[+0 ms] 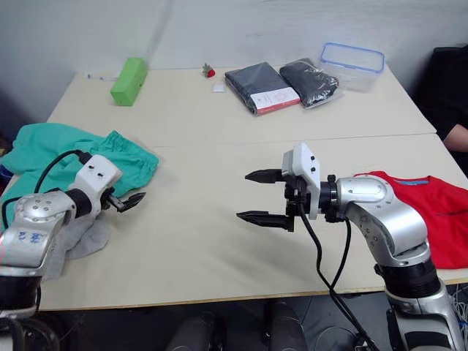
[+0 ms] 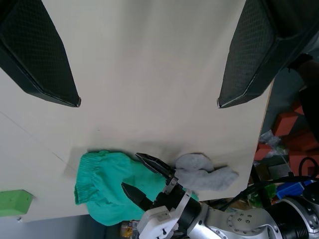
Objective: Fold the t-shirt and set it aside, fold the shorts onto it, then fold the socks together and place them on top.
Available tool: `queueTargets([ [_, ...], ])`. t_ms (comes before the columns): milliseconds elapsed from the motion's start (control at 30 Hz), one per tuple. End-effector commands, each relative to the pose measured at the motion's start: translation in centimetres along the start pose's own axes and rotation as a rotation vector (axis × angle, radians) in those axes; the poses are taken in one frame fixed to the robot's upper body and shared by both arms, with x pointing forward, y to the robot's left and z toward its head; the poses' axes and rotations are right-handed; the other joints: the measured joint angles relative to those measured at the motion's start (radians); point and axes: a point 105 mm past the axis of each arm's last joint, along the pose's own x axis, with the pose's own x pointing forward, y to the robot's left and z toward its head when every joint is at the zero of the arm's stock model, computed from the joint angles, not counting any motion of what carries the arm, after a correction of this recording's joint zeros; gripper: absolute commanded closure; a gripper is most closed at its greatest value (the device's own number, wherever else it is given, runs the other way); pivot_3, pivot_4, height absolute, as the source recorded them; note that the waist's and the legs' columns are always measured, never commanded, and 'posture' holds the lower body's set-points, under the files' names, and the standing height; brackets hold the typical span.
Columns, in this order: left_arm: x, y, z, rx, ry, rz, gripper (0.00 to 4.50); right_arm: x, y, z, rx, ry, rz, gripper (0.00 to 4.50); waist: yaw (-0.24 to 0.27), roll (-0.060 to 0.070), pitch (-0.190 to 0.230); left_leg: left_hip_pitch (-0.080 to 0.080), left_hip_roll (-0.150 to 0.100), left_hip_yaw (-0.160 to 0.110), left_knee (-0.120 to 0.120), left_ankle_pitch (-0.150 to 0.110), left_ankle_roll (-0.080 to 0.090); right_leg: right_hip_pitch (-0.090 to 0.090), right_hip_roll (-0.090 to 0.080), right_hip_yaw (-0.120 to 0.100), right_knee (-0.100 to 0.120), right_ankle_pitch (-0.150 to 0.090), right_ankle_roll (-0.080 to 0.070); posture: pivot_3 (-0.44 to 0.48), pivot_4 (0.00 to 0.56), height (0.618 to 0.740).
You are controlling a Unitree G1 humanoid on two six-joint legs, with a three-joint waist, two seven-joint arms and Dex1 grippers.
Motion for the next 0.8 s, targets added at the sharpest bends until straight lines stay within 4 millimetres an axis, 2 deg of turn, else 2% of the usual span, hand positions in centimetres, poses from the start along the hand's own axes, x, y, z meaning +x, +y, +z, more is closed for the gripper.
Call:
queueTargets([
  [33,1.6,1.7,-0.9,0.050,0.078,0.042,0.00,0.2,0.5,0.6,-0.048,-0.016,-0.008,0.01,0.001,-0.001,0.000,0.000,0.000,0.000,0.000,0.000,0.000,0.000,0.000,-0.001,0.000,0.000,0.000,0.000,0.150,0.740],
  [67,2.1,2.4,-1.1,0.040,0.100,0.071,0.00,0.1,0.6,0.5,-0.050,-0.013,-0.016,0.01,0.002,-0.002,0.000,0.000,0.000,0.001,0.000,0.000,0.000,0.000,0.001,-0.002,0.000,0.000,0.000,0.000,0.150,0.740],
  [167,2.9,3.4,-1.3,0.013,0.117,0.095,0.60,0.1,0.7,0.3,-0.052,-0.008,-0.037,0.00,0.000,-0.002,-0.001,0.000,0.000,0.002,0.000,0.000,0.001,0.000,0.002,-0.006,0.001,0.000,0.000,0.000,0.150,0.740],
  [433,3.7,3.5,-0.6,0.055,0.115,0.044,3.22,-0.4,1.0,0.4,-0.065,-0.006,-0.092,0.00,-0.007,-0.003,-0.001,0.001,0.000,0.003,0.000,0.000,0.001,0.000,0.002,-0.006,0.002,0.000,0.000,0.000,0.150,0.740],
  [567,4.4,1.8,2.3,0.085,0.016,-0.058,4.48,-0.5,1.1,0.7,-0.063,-0.009,-0.101,0.00,-0.006,-0.003,-0.001,0.001,0.000,0.003,0.000,0.000,0.001,0.000,0.002,-0.006,0.002,0.000,0.000,0.000,0.150,0.740],
  [700,4.8,-0.6,5.7,0.172,-0.082,-0.174,4.48,-0.9,1.8,1.1,-0.047,-0.012,-0.069,0.00,0.005,-0.004,-0.001,0.000,-0.001,0.002,0.001,0.000,0.001,0.000,0.002,-0.007,0.001,0.000,0.000,0.000,0.150,0.740],
  [767,4.7,-2.5,7.4,0.211,-0.142,-0.266,4.48,-0.9,1.8,1.1,-0.053,-0.007,-0.070,0.00,0.005,-0.005,0.000,-0.001,-0.001,0.002,0.001,0.000,0.002,0.000,0.001,-0.007,0.001,0.000,0.000,0.000,0.150,0.740],
  [800,4.2,-4.8,8.5,0.238,-0.196,-0.386,4.48,-1.0,1.8,1.1,-0.060,0.002,-0.076,0.00,0.005,-0.006,-0.001,-0.001,-0.001,0.002,0.001,0.000,0.002,0.000,0.001,-0.007,0.001,0.000,0.000,0.000,0.150,0.740],
])
